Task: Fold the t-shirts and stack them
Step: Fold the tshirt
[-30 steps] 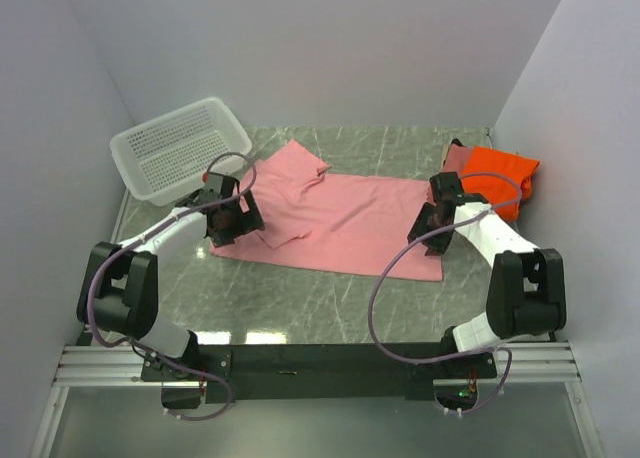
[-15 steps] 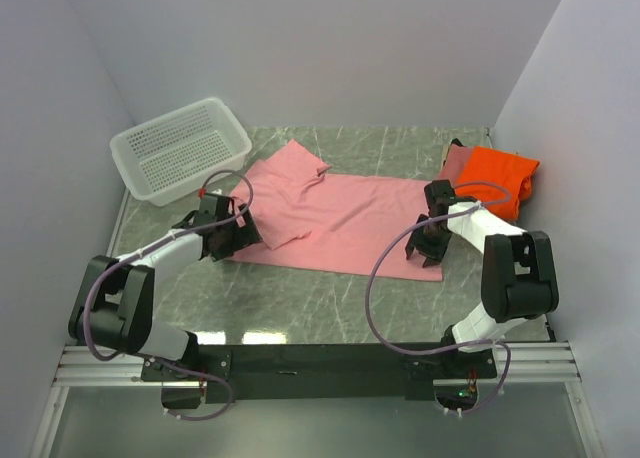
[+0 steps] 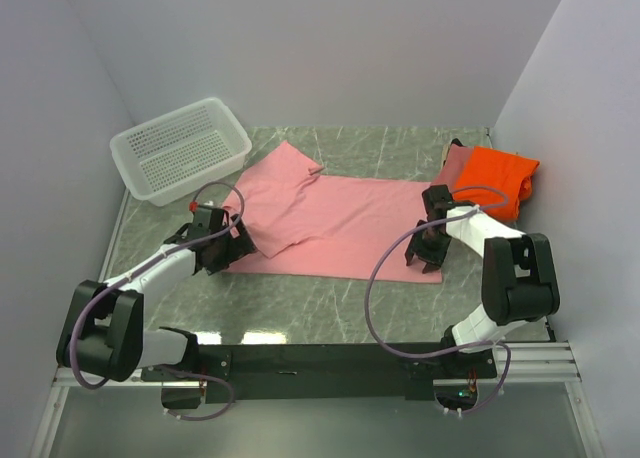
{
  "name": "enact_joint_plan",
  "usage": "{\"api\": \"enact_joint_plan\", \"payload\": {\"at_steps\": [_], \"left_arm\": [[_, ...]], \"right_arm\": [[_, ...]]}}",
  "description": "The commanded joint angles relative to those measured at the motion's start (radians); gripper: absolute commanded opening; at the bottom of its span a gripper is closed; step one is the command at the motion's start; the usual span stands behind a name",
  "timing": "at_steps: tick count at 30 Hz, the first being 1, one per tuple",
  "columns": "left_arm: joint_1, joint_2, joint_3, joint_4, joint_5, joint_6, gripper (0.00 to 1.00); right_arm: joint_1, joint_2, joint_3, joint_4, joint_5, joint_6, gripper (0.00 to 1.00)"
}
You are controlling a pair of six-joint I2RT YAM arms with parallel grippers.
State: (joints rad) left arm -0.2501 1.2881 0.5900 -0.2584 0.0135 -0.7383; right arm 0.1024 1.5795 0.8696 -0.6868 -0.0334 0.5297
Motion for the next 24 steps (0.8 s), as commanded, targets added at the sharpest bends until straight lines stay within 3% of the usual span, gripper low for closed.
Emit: {"api": "enact_joint_plan", "payload": {"at_steps": [1, 10, 16, 24], "left_arm": [[0.005, -0.009, -0.029, -0.146, -0.053, -0.036, 0.99], [0.005, -0.003, -0.012, -0.205, -0.118, -0.07, 0.99], [0.0, -0.088, 0.063, -0.263, -0.159, -0.062, 0.99], [-0.106, -0.138, 0.169, -0.294, -0.184, -0.091, 0.98]], "right_arm": [[0.01, -0.004, -0.067, -0.062, 0.032, -0.011, 0.54], [0.039, -0.055, -0.093, -0.129, -0.016, 0.013, 0.54], [0.059, -0.11, -0.116, -0.143, -0.04, 0.027, 0.54], [0.082, -0.151, -0.055, -0.163, -0.03, 0.044, 0.54]]}}
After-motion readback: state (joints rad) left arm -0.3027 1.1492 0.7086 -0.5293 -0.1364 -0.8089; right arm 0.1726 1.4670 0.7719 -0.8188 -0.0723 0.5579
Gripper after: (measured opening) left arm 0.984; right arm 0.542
